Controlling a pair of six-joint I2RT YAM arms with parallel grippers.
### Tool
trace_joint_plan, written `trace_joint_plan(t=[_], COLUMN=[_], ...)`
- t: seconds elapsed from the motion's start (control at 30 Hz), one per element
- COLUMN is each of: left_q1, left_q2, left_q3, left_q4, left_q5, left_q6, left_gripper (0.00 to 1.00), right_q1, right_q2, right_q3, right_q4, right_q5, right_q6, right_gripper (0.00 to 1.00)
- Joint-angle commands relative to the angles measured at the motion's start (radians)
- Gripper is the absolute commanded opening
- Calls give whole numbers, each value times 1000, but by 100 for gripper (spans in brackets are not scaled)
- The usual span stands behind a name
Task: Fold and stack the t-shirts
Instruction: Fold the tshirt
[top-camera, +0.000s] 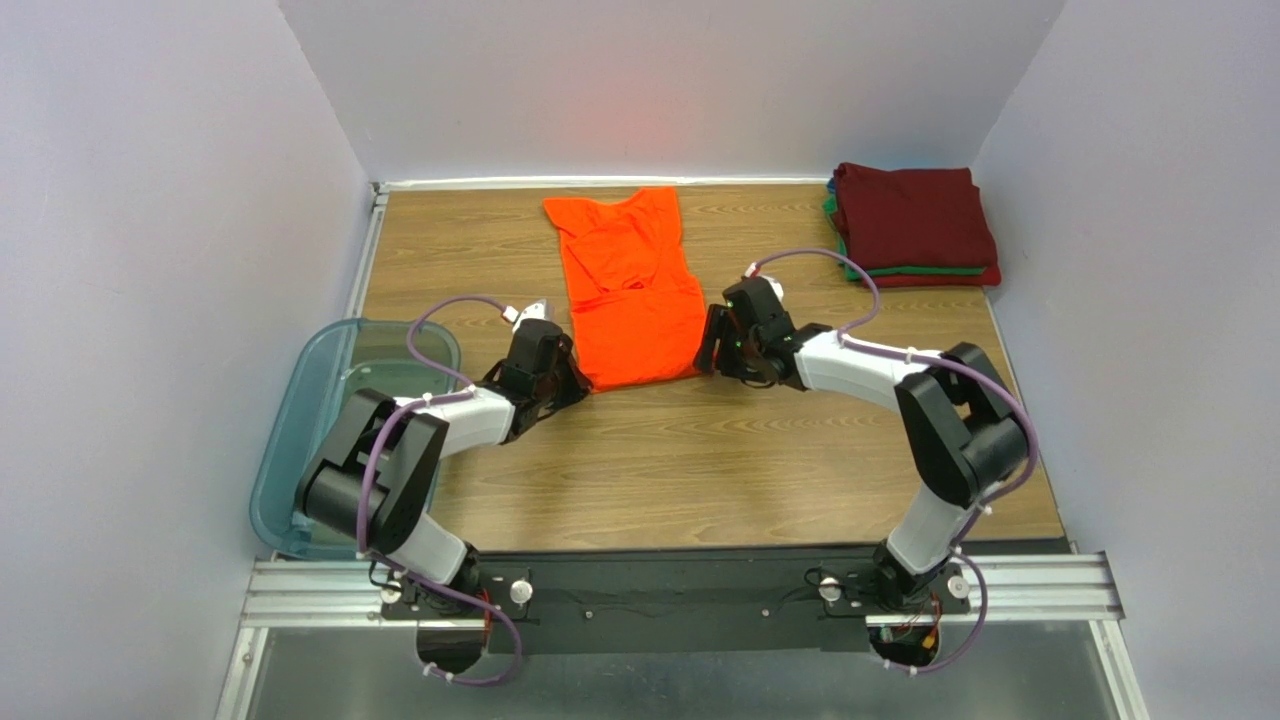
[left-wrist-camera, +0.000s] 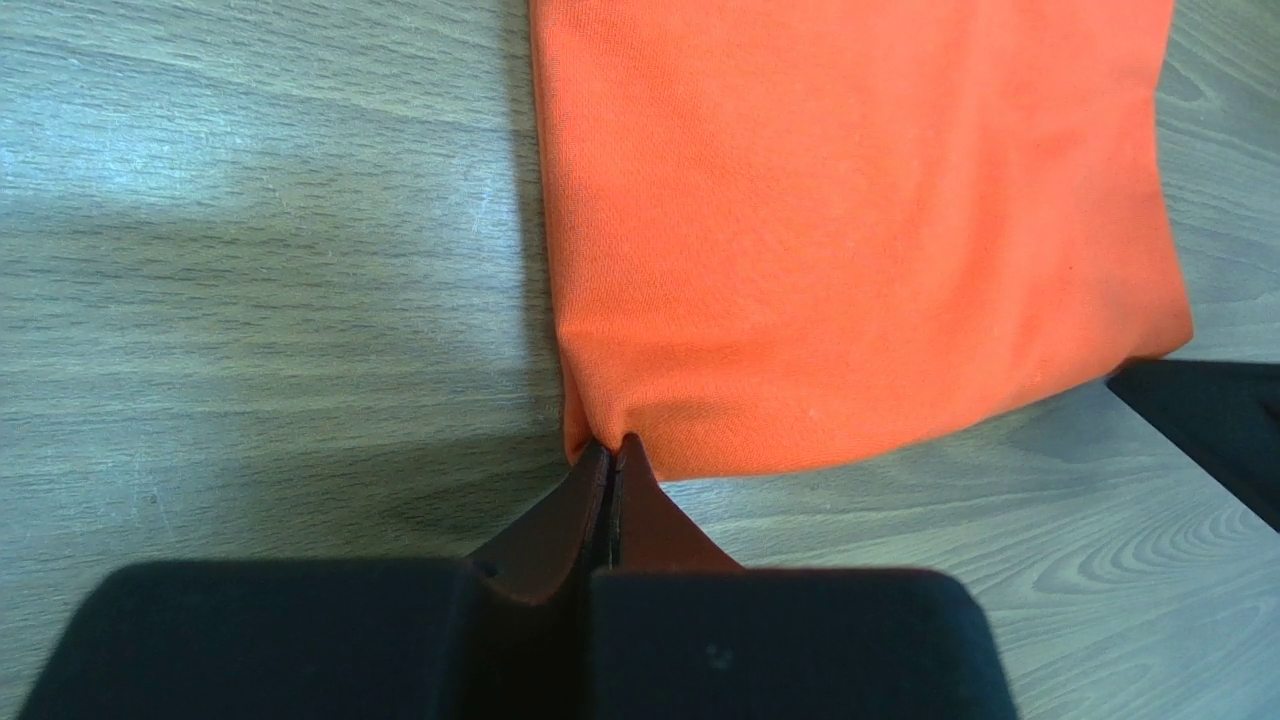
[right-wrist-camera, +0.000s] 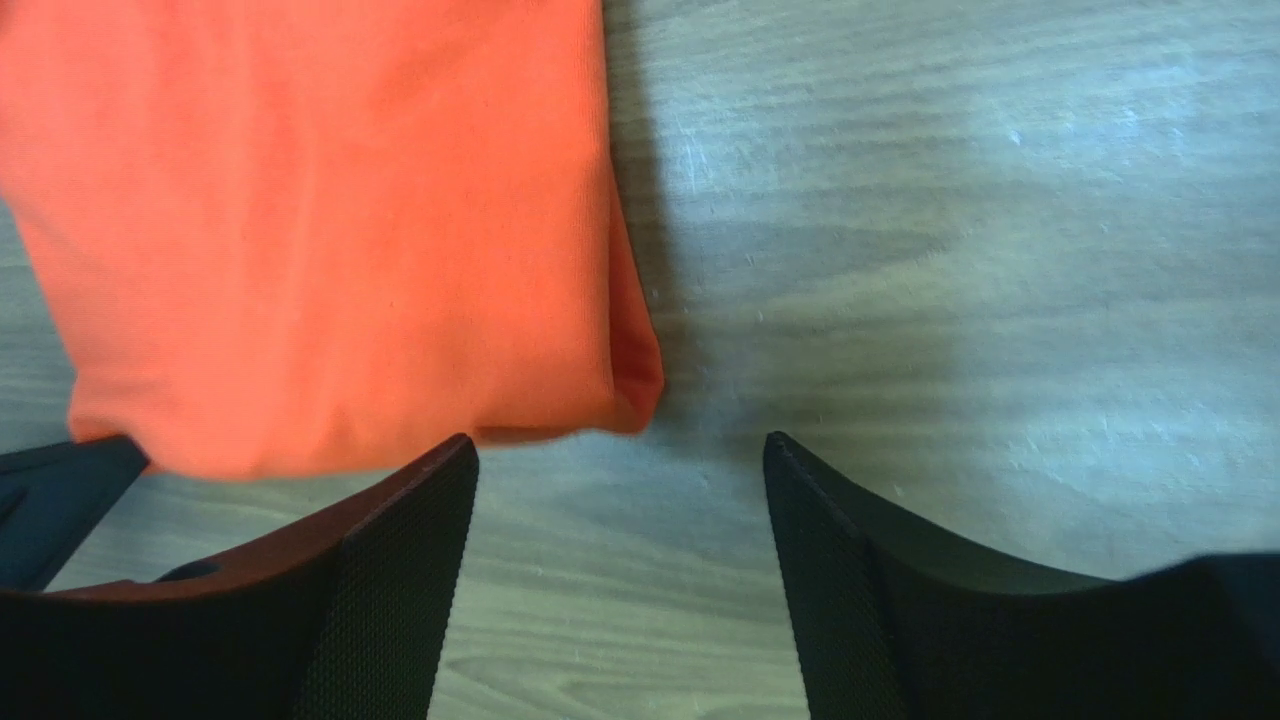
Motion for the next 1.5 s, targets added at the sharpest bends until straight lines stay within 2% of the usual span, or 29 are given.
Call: trace_joint_plan(t=[0.0,0.13,0.17,0.27,0.3,0.5,0.63,0.73,0.83,0.87,1.07,1.23,1.37,1.47], left_q1=[4,4,4,4,4,-12,-81,-159,-186,-196,-209,-210,-210,-210], left_q2=[5,-1,-4,-18,-24,-142,-280,-469,-600,-692,-971,-1027,-1012,-1006], left_q3=[-16,-35,-39,-50,-55,-119,-167,-177,-174,-168,-144,-66,-16,19], left_q4=[21,31,31,32,32,11,-57,-185,-331,-397,-538,-615,-634,-658], left_q5=[-13,-13,-13,-13,16,16,1,-88,-119,-121,-104,-91,-107,-168], left_q6=[22,16,16,16,16,3,-35,-105,-139,-156,-182,-181,-169,-172], left_gripper=[0,0,0,0,0,0,0,0,0,0,0,0,0,0], right_q1=[-6,-6,-6,-6,-6,-4,-4,-4,-3,-3,-1,-1,-1,-1], right_q2=[77,133,136,122,117,18,-93,-181,-252,-289,-373,-384,-380,-361], right_q3=[60,74,71,41,31,-55,-104,-124,-127,-120,-30,102,195,245], right_q4=[2,2,2,2,2,-9,-65,-172,-292,-326,-532,-673,-719,-724], right_q5=[34,13,2,-36,-54,-143,-234,-309,-363,-378,-562,-660,-683,-680], right_q6=[7,7,10,30,31,7,-9,-24,-44,-62,-101,-127,-131,-133], right_gripper=[70,50,39,27,19,1,1,1,1,1,1,1,1,1])
